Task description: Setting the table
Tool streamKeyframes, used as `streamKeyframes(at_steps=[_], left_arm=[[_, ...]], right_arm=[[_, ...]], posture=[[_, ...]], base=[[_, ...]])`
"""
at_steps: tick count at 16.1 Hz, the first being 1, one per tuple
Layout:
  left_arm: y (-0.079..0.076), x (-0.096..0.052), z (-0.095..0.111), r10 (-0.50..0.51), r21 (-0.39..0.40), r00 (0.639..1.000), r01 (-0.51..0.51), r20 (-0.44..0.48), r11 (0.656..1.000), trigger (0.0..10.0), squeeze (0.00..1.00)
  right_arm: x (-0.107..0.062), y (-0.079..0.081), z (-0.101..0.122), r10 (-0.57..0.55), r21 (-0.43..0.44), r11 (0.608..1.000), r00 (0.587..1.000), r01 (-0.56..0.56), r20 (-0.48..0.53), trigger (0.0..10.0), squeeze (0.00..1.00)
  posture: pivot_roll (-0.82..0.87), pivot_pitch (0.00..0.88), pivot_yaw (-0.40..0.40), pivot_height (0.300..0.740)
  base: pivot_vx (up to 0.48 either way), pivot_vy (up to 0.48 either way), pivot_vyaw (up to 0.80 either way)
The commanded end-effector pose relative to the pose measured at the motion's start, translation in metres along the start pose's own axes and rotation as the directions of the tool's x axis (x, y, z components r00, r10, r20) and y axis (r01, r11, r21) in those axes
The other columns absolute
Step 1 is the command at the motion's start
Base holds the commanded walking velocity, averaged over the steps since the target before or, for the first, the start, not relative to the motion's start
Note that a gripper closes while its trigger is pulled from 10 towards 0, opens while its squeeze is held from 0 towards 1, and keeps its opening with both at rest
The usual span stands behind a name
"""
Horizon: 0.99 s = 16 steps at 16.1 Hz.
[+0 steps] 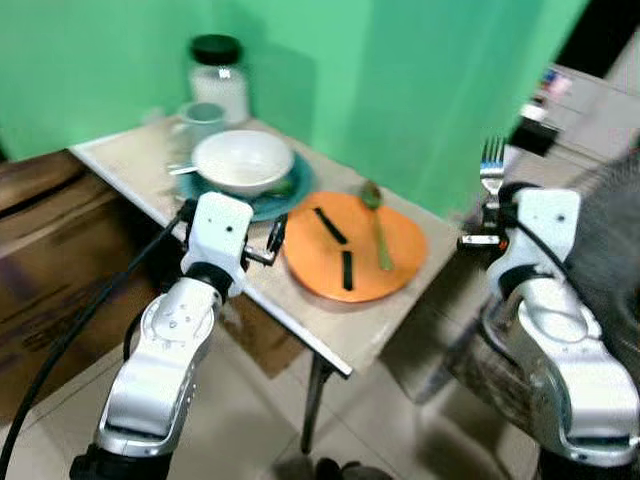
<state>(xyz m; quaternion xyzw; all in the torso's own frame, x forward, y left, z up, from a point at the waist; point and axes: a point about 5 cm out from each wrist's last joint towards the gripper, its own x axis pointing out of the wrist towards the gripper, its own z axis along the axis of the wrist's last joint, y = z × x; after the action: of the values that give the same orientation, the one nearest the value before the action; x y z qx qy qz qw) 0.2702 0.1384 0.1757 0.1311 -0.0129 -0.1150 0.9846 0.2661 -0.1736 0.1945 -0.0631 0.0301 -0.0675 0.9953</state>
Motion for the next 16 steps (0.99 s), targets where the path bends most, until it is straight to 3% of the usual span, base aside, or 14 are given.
streamKeyframes(at_steps=[1, 9, 11, 16], left_arm=[[0.002, -0.002, 0.000, 0.008, 0.006, 1.000, -0.009, 0.010, 1.000, 10.0, 0.00], [-0.003, -0.002, 0.004, -0.071, 0.005, 0.997, 0.071, 0.031, 0.997, 10.0, 0.00], [0.001, -0.001, -0.001, -0.033, -0.004, 0.999, 0.033, 0.007, 0.999, 10.0, 0.00], [-0.003, -0.001, 0.004, -0.070, -0.028, 0.997, 0.071, 0.025, 0.997, 10.0, 0.00]], right_arm=[[0.000, -0.003, 0.017, -0.054, 0.047, 0.998, 0.997, 0.051, 0.062, 10.0, 0.00], [-0.009, -0.005, 0.016, -0.059, 0.048, 0.997, 0.996, 0.056, 0.071, 10.0, 0.00], [-0.008, -0.006, 0.017, -0.065, 0.054, 0.997, 0.995, 0.061, 0.079, 10.0, 0.00], [-0.012, 0.000, 0.004, -0.037, 0.079, 0.996, 0.997, 0.031, 0.065, 10.0, 0.00]], posture=[[0.07, 0.000, -0.079, 0.740], [0.06, 0.000, -0.069, 0.740], [0.05, 0.000, -0.061, 0.740], [0.05, 0.000, -0.050, 0.740]], base=[[0.000, 0.000, -0.80], [0.000, 0.000, -0.80], [0.000, 0.000, -0.80], [0.000, 0.000, -0.80]])
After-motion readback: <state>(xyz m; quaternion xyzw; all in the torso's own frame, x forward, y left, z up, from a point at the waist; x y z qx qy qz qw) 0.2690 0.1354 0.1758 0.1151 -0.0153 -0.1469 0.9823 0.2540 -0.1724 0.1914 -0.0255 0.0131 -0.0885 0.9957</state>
